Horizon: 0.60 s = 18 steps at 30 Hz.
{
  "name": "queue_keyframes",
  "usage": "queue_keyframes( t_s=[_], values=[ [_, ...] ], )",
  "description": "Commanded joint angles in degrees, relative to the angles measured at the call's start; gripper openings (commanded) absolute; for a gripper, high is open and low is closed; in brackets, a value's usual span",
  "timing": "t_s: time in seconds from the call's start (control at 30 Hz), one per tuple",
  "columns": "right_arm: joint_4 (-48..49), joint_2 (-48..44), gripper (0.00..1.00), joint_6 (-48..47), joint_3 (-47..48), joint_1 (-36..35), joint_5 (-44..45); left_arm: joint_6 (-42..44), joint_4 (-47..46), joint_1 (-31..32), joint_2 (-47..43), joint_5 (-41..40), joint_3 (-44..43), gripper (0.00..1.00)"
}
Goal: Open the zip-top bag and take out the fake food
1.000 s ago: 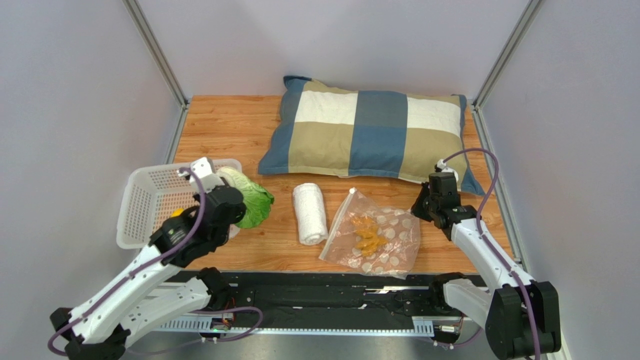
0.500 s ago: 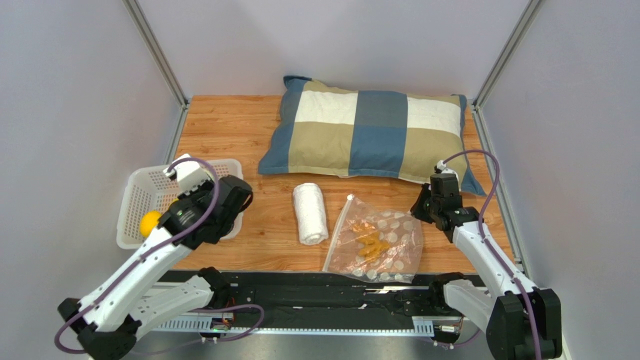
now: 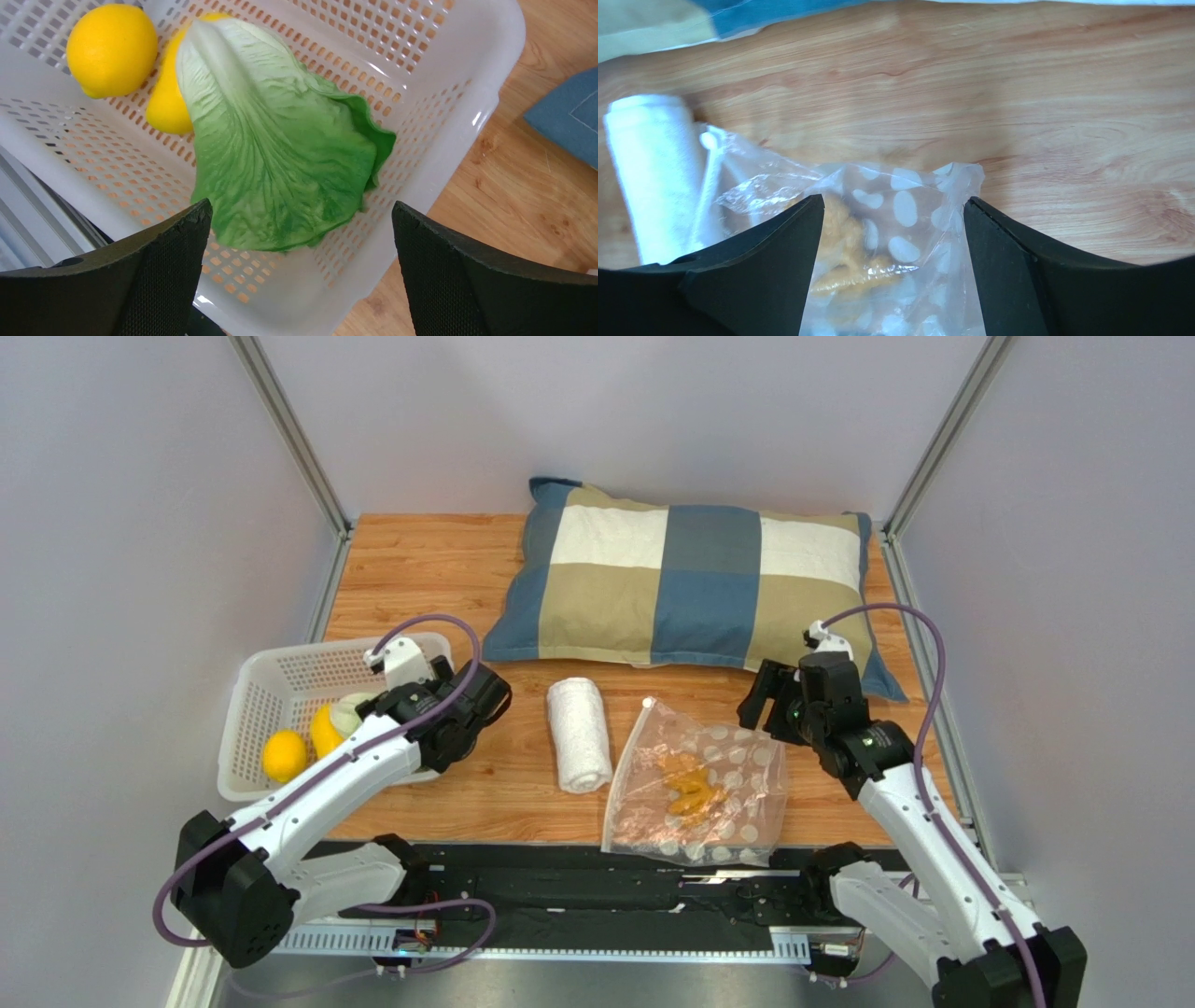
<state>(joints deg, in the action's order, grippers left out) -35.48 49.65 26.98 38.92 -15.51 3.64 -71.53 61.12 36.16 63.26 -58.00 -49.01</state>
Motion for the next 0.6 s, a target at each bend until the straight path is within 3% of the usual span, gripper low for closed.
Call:
queue_keyframes(
  t_s=[0.0, 0.13, 0.17, 0.23, 0.27, 0.33, 0.37, 0.43, 0.57],
  values=[
    [-5.3, -2.5, 0.77, 2.5, 7.6, -8.5, 7.1, 2.8, -1.1, 0.0, -1.6, 4.6, -2.0, 0.99],
    [-7.9, -2.2, 0.78, 5.5, 10.5, -18.0, 13.2, 12.6, -4.9, 0.1, -5.7, 11.7, -5.0, 0.99],
    [-8.1, -2.0, 0.78, 6.1, 10.9, -19.5, 14.5, 22.9, -8.9, 0.0, -8.0, 19.9, -4.3, 0.98],
    [-9.2, -1.1, 0.78, 7.0, 11.9, -21.9, 17.8, 31.9, -23.2, 0.1, -10.3, 32.2, -2.3, 0.90],
    [-9.7, -0.7, 0.78, 7.1, 12.1, -22.2, 18.3, 37.3, -27.9, 0.1, -12.1, 46.3, 0.6, 0.87],
    [-10.6, 0.0, 0.78, 7.4, 12.5, -22.4, 18.9, 39.6, -42.1, 0.2, -12.6, 61.0, 3.9, 0.82],
    [-10.7, -0.1, 0.78, 7.6, 12.4, -22.5, 18.9, 39.3, -50.0, 0.5, -11.4, 72.2, 6.5, 0.79],
    [-10.1, -0.7, 0.78, 7.8, 12.1, -22.8, 18.3, 39.2, -51.9, 3.7, -8.4, 75.8, 6.7, 0.77],
    [-9.3, -2.3, 0.78, 8.1, 10.7, -23.1, 17.0, 46.5, -45.6, 14.4, 3.3, 68.5, -0.3, 0.80]
  ],
)
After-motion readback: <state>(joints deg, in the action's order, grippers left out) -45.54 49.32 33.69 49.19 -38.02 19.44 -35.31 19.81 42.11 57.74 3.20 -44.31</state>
